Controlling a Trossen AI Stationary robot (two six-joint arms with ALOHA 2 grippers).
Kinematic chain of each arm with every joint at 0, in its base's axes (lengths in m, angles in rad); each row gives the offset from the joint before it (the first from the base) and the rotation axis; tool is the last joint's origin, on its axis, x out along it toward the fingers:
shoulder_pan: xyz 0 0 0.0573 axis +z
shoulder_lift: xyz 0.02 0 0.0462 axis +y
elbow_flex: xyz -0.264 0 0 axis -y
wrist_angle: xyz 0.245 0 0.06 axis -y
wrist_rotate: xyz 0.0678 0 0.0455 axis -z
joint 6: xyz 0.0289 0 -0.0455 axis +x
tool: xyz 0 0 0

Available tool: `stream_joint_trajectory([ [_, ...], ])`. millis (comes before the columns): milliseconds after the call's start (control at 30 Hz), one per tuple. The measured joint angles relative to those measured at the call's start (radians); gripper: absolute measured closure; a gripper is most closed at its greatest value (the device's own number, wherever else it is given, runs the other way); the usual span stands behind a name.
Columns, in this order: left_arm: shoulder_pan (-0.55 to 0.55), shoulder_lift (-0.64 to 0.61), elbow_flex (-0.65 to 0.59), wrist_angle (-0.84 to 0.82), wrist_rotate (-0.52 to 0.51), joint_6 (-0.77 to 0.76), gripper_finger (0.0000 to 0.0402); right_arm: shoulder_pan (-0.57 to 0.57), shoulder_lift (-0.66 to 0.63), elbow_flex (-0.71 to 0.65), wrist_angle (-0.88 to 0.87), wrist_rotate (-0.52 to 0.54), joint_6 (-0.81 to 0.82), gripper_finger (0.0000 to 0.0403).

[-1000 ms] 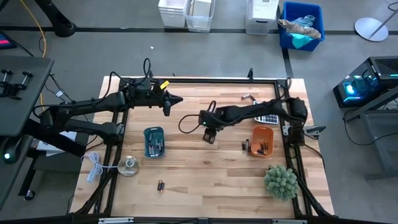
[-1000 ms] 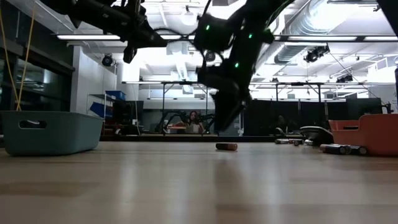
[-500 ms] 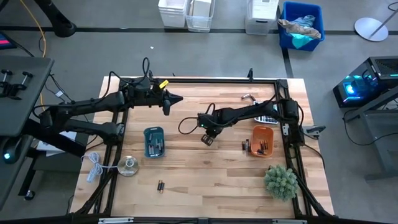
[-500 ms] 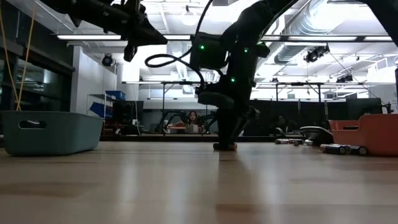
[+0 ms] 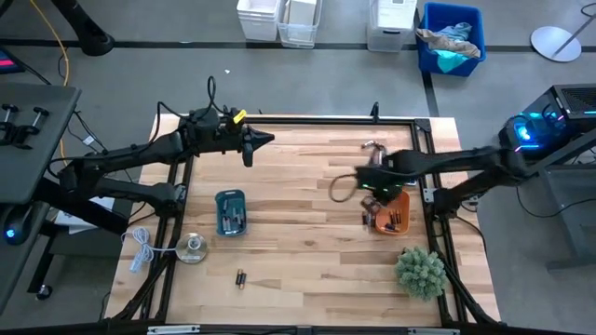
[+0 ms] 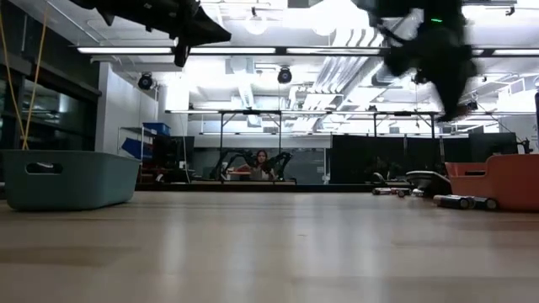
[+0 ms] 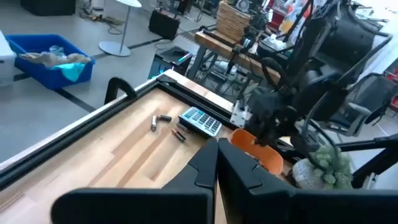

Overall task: Sort batteries
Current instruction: Put the black battery into the orange bin

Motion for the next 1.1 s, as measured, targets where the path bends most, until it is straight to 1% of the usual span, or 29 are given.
stream_joint_trajectory([
  [100, 0.009, 0.0, 0.0, 0.001, 0.0, 0.0, 0.0401, 0.048, -0.134, -0.128, 0.012, -0.09, 0.181, 0.0367],
  [167, 0.015, 0.0, 0.0, 0.002, 0.0, 0.0, 0.0401, 0.078, -0.196, -0.205, 0.027, -0.141, 0.278, 0.0367],
  [267, 0.022, 0.0, 0.0, 0.004, 0.0, 0.0, 0.0401, 0.102, -0.235, -0.304, 0.13, -0.149, 0.414, 0.0367],
  [367, 0.027, 0.0, 0.0, 0.003, 0.0, -0.009, 0.0401, 0.097, -0.239, -0.376, 0.224, -0.152, 0.522, 0.0362],
  [433, 0.031, 0.0, 0.0, 0.003, 0.0, -0.018, 0.0401, 0.082, -0.236, -0.401, 0.278, -0.155, 0.536, 0.0326],
  [500, 0.033, 0.0, 0.0, 0.003, 0.0, -0.019, 0.0401, 0.069, -0.239, -0.402, 0.286, -0.165, 0.515, 0.0274],
  [600, 0.034, 0.0, 0.0, 0.003, 0.0, -0.018, 0.0401, 0.043, -0.24, -0.349, 0.247, -0.199, 0.467, 0.0206],
  [667, 0.034, 0.0, 0.0, 0.003, 0.0, -0.018, 0.0401, 0.012, -0.241, -0.29, 0.203, -0.196, 0.447, 0.0179],
  [700, 0.034, 0.0, 0.0, 0.003, 0.0, -0.018, 0.0401, -0.008, -0.241, -0.259, 0.182, -0.186, 0.428, 0.0172],
  [767, 0.034, 0.0, 0.0, 0.003, 0.0, -0.018, 0.0401, -0.073, -0.241, -0.198, 0.157, -0.133, 0.386, 0.0168],
  [800, 0.035, 0.0, 0.0, 0.003, 0.0, -0.018, 0.0401, -0.122, -0.241, -0.172, 0.155, -0.089, 0.358, 0.0168],
  [867, 0.035, 0.0, 0.0, 0.003, 0.0, -0.018, 0.0401, -0.25, -0.229, -0.135, 0.154, -0.005, 0.28, 0.0174],
  [933, 0.035, 0.0, 0.0, 0.003, 0.0, -0.019, 0.0401, -0.407, -0.195, -0.115, 0.162, 0.051, 0.173, 0.0182],
  [1033, 0.035, 0.0, 0.0, 0.003, 0.0, -0.019, 0.0401, -0.649, -0.103, -0.114, 0.25, 0.075, -0.021, 0.0194],
  [1100, 0.035, 0.0, 0.0, 0.003, 0.0, -0.019, 0.0401, -0.783, -0.021, -0.113, 0.356, 0.045, -0.145, 0.0198],
])
